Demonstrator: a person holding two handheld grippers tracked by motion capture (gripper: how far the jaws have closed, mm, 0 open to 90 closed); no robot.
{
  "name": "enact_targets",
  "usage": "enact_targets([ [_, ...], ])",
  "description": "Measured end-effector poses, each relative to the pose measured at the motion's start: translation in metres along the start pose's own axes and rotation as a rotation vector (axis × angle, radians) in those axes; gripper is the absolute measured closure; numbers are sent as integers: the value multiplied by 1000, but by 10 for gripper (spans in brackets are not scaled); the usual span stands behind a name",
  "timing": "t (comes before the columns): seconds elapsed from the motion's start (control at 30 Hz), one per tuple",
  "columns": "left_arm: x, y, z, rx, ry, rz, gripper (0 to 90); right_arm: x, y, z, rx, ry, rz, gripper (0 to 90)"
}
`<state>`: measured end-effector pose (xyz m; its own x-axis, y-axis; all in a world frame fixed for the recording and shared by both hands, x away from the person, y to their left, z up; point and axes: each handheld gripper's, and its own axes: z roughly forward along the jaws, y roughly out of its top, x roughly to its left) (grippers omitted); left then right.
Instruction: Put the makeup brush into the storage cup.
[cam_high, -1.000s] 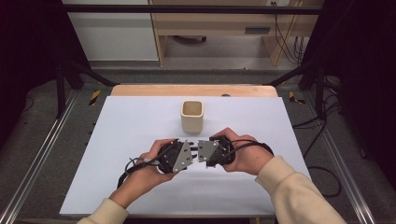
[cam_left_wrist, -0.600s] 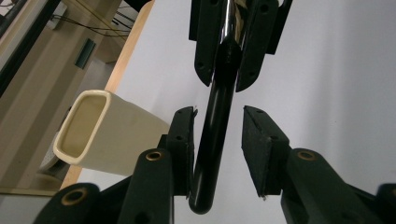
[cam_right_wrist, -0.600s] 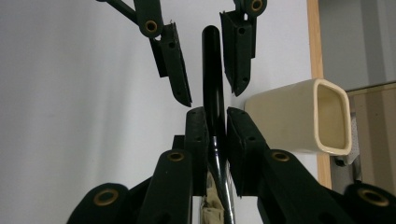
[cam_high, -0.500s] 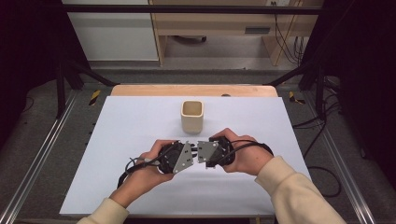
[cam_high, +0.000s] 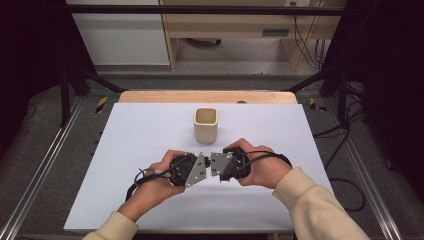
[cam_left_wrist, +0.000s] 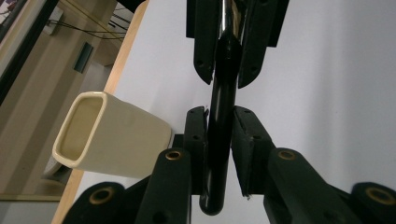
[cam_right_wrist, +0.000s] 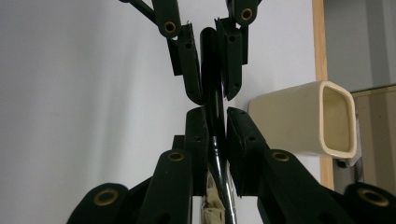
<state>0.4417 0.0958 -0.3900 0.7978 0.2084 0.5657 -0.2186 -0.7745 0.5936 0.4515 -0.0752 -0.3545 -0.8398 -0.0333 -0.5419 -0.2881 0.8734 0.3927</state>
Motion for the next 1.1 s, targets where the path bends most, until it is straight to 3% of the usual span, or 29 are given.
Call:
enact_targets([
  [0.03,-1,0,0,-1,-4,-1,770,0,0,0,-1,-1,-3,786],
  [0.07,4,1,-4,67,-1,77,780,-1,0,0,-2,-2,-9,780],
  [0.1,-2,0,0,0,-7,-4,786,0,-1,1,-4,-8,-9,772],
  [0.13,4,1,-4,72,-4,75,787,0,-1,1,-5,-8,-11,758],
  [0.17,-2,0,0,8,-9,-3,787,0,-1,1,-7,-7,-10,708],
  [0.23,-1,-1,0,14,-16,-2,787,0,-1,2,-1,-17,2,614],
  [0.27,3,-1,-3,74,-19,67,787,0,-2,2,-1,-14,8,594],
  [0.43,3,-5,-4,84,-22,65,787,-1,-7,-1,7,-40,29,462],
  [0.63,3,-6,-4,77,-20,58,787,-3,-12,-4,9,-46,45,389],
  [0.7,3,-6,-4,75,-22,57,787,-1,-14,-3,-1,-66,64,285],
  [0.77,3,-7,-4,63,-21,41,787,-1,-15,-2,-1,-69,66,261],
  [0.97,3,-8,-6,77,-21,52,787,-1,-20,1,32,-70,75,166],
  [1.1,4,-10,-6,87,-23,59,787,-2,-23,3,54,-75,113,113],
])
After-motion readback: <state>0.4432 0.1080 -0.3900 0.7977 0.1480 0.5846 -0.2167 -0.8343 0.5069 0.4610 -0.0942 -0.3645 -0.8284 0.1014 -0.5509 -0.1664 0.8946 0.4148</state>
